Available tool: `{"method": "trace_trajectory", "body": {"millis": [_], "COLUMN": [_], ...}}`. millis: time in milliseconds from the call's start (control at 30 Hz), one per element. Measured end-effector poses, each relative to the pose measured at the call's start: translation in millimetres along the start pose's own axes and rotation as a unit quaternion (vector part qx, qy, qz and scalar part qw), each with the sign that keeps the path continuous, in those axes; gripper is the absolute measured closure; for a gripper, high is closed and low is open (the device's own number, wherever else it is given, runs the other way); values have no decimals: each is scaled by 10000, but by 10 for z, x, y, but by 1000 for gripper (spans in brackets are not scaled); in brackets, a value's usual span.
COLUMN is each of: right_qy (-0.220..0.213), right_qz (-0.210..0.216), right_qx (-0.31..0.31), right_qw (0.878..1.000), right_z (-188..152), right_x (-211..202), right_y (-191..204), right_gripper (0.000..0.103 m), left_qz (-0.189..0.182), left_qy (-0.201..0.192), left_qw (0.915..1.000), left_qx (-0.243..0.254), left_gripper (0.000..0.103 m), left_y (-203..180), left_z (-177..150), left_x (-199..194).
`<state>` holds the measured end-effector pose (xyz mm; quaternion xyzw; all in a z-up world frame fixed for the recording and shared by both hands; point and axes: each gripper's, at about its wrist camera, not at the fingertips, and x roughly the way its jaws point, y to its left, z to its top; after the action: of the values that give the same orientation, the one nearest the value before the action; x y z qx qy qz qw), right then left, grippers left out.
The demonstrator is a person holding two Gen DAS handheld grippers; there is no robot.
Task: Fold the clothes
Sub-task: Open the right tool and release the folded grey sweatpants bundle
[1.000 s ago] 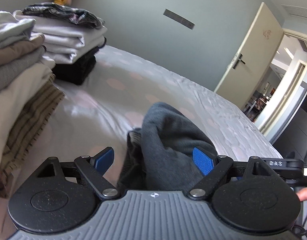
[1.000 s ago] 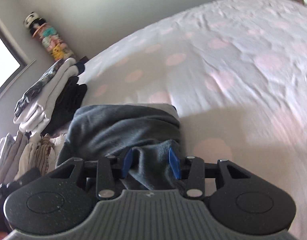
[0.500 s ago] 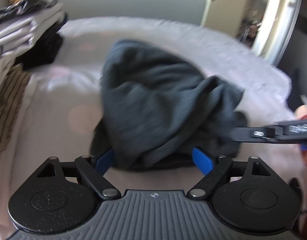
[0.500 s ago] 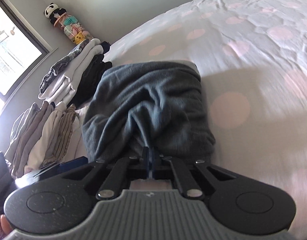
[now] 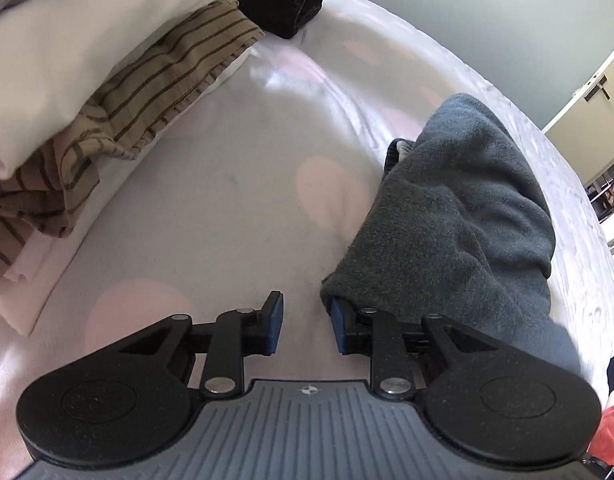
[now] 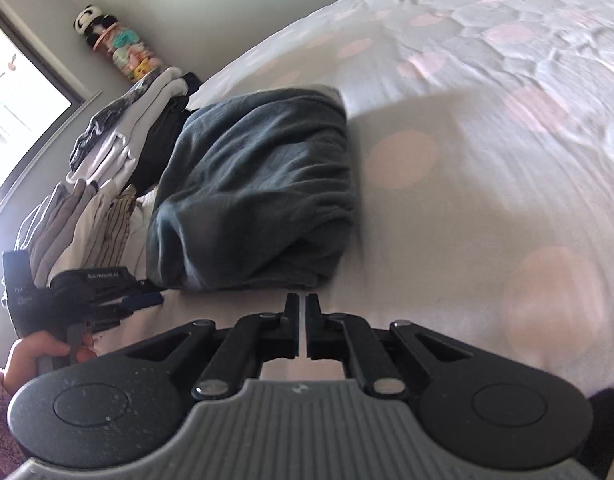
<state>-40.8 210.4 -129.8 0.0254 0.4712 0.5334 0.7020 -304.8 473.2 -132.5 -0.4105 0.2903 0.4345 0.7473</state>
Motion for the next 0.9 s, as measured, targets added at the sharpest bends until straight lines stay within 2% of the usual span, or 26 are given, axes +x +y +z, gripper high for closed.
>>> {"method": "trace_trajectory", "body": {"millis": [100, 167, 300, 333, 400, 433, 467, 533, 600, 633, 667, 900], "right_qy": [-143, -218, -359, -406, -481, -497, -482, -392, -257, -165, -97, 212], "right_qz": [-42, -67, -111, -122, -136, -140, -117, -83, -177, -192, -175, 28], "right_qx": [-68, -239, -646, -749, -865, -873, -811, -554, -256, -112, -16, 108], "right_qw": [9999, 9995, 9972, 9963, 9950, 9948, 9955, 9977, 9992, 9996, 9998, 9997], "right_z": [17, 50, 164, 213, 333, 407, 482, 611, 664, 662, 633, 272], "right_x": [-89, -125, -141, -120, -52, 2, 70, 235, 394, 460, 492, 404], "right_y": [19, 58, 146, 173, 201, 205, 188, 113, 7, -54, -99, -219], "right_gripper": [96, 95, 94, 91, 77, 59, 54, 54, 56, 71, 102, 101], "left_qz": [-17, -41, -148, -207, -327, -372, -379, -344, -331, -323, -322, -390], "left_qy": [-125, -186, -547, -665, -864, -937, -952, -911, -856, -849, -860, -858], "left_qw": [9999, 9998, 9984, 9976, 9957, 9948, 9946, 9949, 9953, 9953, 9952, 9946], "left_qx": [9, -22, -39, -27, 62, 124, 187, 269, 320, 334, 342, 438], "left_gripper": [61, 50, 44, 41, 41, 41, 41, 41, 41, 41, 41, 41], "left_y": [-10, -13, -64, -83, -136, -168, -204, -269, -317, -329, -331, -412], "left_z": [7, 2, -78, -87, -80, -77, -77, -84, -111, -129, -150, -219], "left_x": [-125, -215, -449, -497, -564, -584, -585, -567, -555, -565, -588, -724]}}
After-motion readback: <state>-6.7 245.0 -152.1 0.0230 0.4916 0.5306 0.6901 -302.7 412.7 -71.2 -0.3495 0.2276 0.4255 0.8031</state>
